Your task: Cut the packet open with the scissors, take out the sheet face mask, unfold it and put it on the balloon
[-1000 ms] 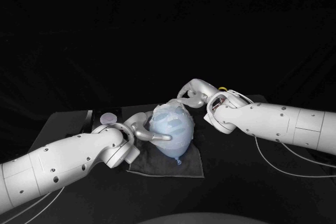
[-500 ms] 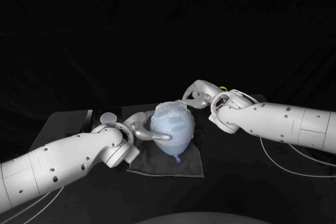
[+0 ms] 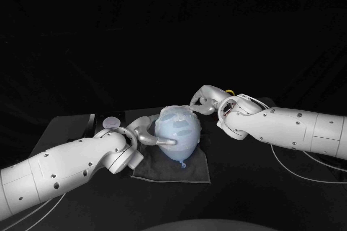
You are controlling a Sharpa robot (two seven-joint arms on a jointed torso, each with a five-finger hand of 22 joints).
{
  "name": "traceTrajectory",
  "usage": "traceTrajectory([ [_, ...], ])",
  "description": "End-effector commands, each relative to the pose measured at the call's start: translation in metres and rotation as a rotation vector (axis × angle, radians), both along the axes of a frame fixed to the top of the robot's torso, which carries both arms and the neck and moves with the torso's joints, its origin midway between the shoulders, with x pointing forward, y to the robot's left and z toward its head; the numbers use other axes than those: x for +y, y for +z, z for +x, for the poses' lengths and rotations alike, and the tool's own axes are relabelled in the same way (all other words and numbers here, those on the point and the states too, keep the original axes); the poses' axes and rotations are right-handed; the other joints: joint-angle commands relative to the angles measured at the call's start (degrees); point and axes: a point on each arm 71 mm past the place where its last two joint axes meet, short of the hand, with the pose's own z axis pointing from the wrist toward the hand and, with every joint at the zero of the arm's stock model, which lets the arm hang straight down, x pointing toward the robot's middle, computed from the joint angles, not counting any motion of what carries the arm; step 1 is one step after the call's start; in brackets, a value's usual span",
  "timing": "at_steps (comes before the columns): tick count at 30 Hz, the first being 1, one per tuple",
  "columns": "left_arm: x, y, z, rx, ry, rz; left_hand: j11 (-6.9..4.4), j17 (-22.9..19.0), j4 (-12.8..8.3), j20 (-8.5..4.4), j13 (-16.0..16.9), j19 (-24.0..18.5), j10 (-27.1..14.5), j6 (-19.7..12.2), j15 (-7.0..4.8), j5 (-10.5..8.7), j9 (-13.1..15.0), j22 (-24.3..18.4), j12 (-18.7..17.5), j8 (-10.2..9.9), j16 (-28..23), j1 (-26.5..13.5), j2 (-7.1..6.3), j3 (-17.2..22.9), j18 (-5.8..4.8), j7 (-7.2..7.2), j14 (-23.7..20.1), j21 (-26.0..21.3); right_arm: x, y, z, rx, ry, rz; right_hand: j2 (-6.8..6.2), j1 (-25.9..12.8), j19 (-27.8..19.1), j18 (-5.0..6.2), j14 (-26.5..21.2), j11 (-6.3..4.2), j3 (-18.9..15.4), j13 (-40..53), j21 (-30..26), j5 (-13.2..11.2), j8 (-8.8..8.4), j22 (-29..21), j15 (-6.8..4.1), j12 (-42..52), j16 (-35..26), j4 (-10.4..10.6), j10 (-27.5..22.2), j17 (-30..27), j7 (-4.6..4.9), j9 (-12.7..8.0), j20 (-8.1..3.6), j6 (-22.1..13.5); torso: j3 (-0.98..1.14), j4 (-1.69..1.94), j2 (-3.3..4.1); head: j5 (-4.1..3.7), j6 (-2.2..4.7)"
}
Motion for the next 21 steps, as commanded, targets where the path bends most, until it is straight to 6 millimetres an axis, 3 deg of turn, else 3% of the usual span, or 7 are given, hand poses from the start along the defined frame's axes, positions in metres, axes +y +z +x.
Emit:
traceTrajectory([
  [1, -0.003, 0.0, -0.002, 0.007, -0.022, 0.0, -0.08, -0.1, -0.1, -0.13, -0.1, -0.3, -0.3, -0.2, -0.03, -0.19, 0.1, -0.1, -0.1, -0.1, -0.3, 0.5, -0.05, 0.0, -0.58, 9.95, -0.3, -0.4, -0.002, 0.001, 0.002, -0.017, -0.032, -0.002, 0.79, -0.3, -0.1, 0.17, 6.2, -0.93, 0.6, 15.1, -0.1, 0.2, 0.46, 7.3, -0.35, 0.3, 0.3, 0.0, 6.6, 15.1, -0.85, 2.8, -0.52, 0.8, -0.07, 0.02, 0.02, -0.09, 0.1],
  [14, -0.003, 0.0, -0.002, 0.008, -0.024, 0.0, -0.08, -0.1, -0.1, -0.15, -0.1, -0.3, -0.3, -0.2, -0.03, -0.19, 0.1, -0.1, -0.1, -0.1, -0.3, 0.5, -0.05, 0.0, -0.56, 9.95, -0.3, -0.4, 0.003, 0.004, 0.009, -0.059, -0.042, 0.072, 0.63, -2.6, -0.6, 0.42, 6.2, -0.65, 0.9, 15.1, -1.4, 0.1, 0.16, 6.7, -0.2, 0.3, 0.3, 0.9, 6.6, 15.1, -0.49, 3.2, -0.41, -0.9, -0.02, 0.06, 0.0, -0.13, 0.27],
  [16, -0.003, 0.0, -0.002, 0.008, -0.024, 0.0, -0.08, -0.1, -0.1, -0.15, -0.1, -0.3, -0.3, -0.2, -0.03, -0.19, 0.1, -0.1, -0.1, -0.1, -0.3, 0.5, -0.05, 0.0, -0.56, 9.95, -0.3, -0.4, 0.002, 0.003, 0.01, -0.045, -0.048, 0.069, -0.28, -3.4, -1.1, 0.6, 6.2, -0.2, 0.5, 15.1, -2.4, 0.1, -0.89, 6.3, 0.09, 0.3, 0.3, 1.1, 6.6, 15.1, 0.11, 3.0, -0.25, -2.9, -0.03, 0.04, -0.01, -0.16, 0.25],
  [19, -0.003, 0.0, -0.002, 0.009, -0.024, 0.0, -0.08, -0.1, -0.1, -0.15, -0.1, -0.3, -0.3, -0.2, -0.03, -0.19, 0.1, -0.1, -0.1, -0.1, -0.3, 0.5, -0.05, 0.0, -0.56, 9.95, -0.3, -0.4, 0.0, 0.001, 0.013, -0.015, -0.061, 0.057, -1.92, -5.3, -2.6, 1.08, 6.2, 1.62, -0.9, 15.0, -5.6, 0.1, -3.47, 4.7, 1.67, 0.3, 0.3, 2.3, 6.5, 15.1, 2.32, 2.2, 0.74, -7.1, -0.04, 0.0, 0.02, -0.28, 0.26],
  [21, -0.003, 0.0, -0.002, 0.008, -0.023, 0.0, -0.08, -0.1, -0.1, -0.15, -0.1, -0.3, -0.3, -0.2, -0.03, -0.19, 0.1, -0.1, -0.1, -0.1, -0.3, 0.5, -0.05, 0.0, -0.56, 9.95, -0.3, -0.4, -0.002, -0.001, 0.015, 0.003, -0.069, 0.048, -3.49, -6.7, -5.4, 2.08, 6.0, 2.64, -2.6, 13.0, -11.3, 0.1, -4.59, 1.8, 2.55, -4.8, 0.1, 3.2, 4.4, 14.6, 3.31, 1.8, 1.51, -8.6, -0.04, 0.0, -0.02, -0.28, 0.28],
])
